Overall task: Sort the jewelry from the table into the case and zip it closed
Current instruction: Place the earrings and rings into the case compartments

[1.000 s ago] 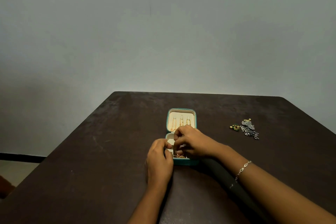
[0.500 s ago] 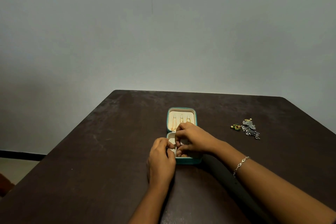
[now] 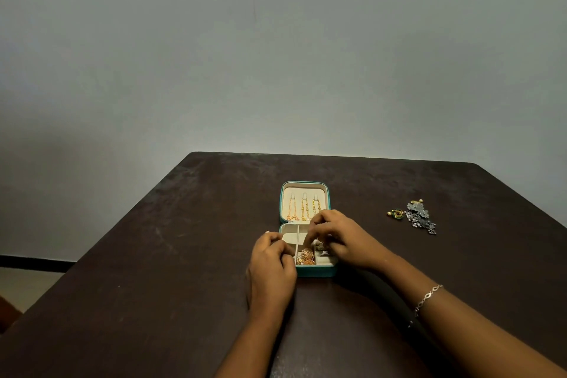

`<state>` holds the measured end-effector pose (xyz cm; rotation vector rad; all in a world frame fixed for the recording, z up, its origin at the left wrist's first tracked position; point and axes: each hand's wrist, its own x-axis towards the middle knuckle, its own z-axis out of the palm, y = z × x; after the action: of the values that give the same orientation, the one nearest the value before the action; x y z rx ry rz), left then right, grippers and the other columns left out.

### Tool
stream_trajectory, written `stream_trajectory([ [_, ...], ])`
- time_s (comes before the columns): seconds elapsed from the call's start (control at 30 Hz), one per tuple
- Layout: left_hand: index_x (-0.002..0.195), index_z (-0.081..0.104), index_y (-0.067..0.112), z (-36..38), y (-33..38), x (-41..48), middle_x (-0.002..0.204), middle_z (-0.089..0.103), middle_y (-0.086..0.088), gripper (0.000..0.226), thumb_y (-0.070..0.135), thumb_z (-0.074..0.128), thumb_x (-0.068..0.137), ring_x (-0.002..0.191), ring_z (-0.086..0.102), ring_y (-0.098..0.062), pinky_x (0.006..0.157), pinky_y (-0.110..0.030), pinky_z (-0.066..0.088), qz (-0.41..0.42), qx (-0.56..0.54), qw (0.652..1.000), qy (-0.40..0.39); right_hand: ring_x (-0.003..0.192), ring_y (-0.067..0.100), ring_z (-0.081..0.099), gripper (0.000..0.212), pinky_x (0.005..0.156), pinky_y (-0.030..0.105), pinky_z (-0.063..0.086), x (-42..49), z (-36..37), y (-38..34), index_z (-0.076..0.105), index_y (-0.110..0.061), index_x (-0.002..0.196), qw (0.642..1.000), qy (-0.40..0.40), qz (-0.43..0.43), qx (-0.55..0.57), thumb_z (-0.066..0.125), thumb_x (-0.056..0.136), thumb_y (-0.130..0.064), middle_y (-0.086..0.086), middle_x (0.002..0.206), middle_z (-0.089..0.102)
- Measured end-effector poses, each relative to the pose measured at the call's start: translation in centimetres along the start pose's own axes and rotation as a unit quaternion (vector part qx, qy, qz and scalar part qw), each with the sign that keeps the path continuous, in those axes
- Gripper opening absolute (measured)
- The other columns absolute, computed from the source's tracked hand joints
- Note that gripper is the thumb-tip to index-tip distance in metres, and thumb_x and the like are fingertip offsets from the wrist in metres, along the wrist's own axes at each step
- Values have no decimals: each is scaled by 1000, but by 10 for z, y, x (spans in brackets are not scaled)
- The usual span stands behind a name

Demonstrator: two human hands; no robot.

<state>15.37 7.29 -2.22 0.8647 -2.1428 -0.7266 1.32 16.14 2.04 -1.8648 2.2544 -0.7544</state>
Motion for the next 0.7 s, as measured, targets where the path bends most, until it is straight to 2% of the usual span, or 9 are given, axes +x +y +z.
stream_trajectory([
  [0.1,87,65,11,0,-1,0,116,58,2,18,3,49,85,125,43,-11,85,-19,36,13,-7,1000,17,101,9,45,33,83,21,39,-14,-7,7,69,-20,95,999,51,2,15,41,77,-12,-6,100,52],
  [0.2,83,64,8,-1,0,-1,104,64,-2,20,-4,49,80,123,48,-16,82,-22,39,55,-18,997,56,97,6,47,26,80,15,39,-36,-12,21,68,-22,94,996,82,-20,-19,46,81,-18,-10,97,53],
  [0.3,78,64,9,1,5,-1,92,68,-3,20,0,48,71,114,54,-19,79,-37,51,156,-12,981,112,91,2,46,22,78,10,36,-60,-15,35,66,-22,92,992,107,-44,-55,47,84,-27,-13,93,52],
  [0.37,79,65,9,4,10,-2,91,69,-4,21,7,45,71,114,52,-20,86,-37,46,235,14,963,132,87,4,46,19,75,16,37,-74,-16,46,64,-23,92,986,124,-57,-92,47,86,-29,-9,90,54],
  [0.47,86,63,11,11,22,-9,93,68,-5,21,14,46,73,110,49,-21,89,-33,43,349,36,929,117,83,5,48,11,70,27,43,-91,-19,64,58,-27,89,976,166,-45,-130,50,86,-33,-8,88,56],
  [0.6,90,61,12,35,42,-23,92,66,-5,20,14,49,74,106,51,-21,86,-32,42,462,51,883,67,77,3,44,12,68,23,39,-108,-24,82,52,-25,81,964,238,14,-118,51,83,-37,-12,80,52],
  [0.7,88,63,12,55,54,-27,91,65,-5,19,17,49,78,103,51,-21,86,-28,39,486,59,872,19,73,7,45,15,64,21,37,-107,-26,89,56,-19,75,948,296,67,-99,55,80,-33,-12,74,52],
])
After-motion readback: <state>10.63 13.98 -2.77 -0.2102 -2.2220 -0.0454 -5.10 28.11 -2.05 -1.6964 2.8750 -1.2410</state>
